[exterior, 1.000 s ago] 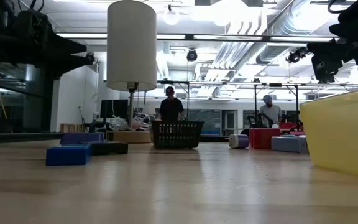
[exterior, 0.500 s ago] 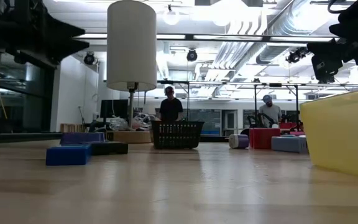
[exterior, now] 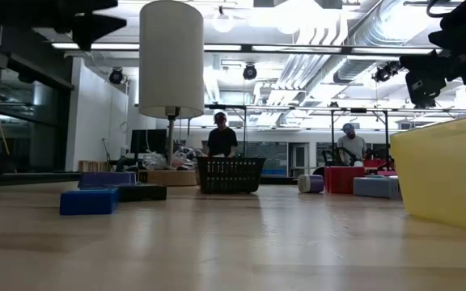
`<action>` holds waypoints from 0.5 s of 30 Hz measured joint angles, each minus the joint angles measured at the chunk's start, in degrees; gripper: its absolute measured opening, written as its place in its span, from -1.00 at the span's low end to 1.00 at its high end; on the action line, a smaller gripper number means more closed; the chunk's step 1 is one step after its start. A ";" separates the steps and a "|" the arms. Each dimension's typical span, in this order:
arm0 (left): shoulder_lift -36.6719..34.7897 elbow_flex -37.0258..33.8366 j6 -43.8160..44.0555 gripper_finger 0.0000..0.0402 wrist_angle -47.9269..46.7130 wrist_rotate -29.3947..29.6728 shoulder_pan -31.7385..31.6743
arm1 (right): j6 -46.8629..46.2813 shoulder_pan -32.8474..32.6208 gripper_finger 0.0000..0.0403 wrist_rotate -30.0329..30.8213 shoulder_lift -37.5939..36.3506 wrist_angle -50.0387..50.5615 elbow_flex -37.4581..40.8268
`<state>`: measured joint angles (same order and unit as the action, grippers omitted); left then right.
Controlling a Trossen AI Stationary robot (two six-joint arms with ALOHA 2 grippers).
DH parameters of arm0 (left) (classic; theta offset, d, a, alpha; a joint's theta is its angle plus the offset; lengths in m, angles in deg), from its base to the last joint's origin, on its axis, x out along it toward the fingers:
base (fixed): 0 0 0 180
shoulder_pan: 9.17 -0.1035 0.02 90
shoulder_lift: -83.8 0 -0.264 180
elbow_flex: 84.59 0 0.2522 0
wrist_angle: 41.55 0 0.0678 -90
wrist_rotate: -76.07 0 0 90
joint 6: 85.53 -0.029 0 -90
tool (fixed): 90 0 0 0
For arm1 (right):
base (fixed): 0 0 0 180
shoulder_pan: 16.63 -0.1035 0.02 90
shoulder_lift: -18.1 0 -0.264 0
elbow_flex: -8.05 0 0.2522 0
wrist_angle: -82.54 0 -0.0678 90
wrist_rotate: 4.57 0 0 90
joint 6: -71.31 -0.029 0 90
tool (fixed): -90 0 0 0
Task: Pick & Place Office items
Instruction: Put the bottom blue digital timer into the black bin
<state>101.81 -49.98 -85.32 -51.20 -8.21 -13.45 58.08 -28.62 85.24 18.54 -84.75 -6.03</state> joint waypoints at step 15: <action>11.35 9.47 -0.96 0.27 0.00 0.43 1.93 | -0.02 0.00 -0.06 0.00 0.01 0.01 0.00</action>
<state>113.15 -40.50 -86.28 -51.20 -7.77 -11.52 58.06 -28.62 85.24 18.55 -84.74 -6.03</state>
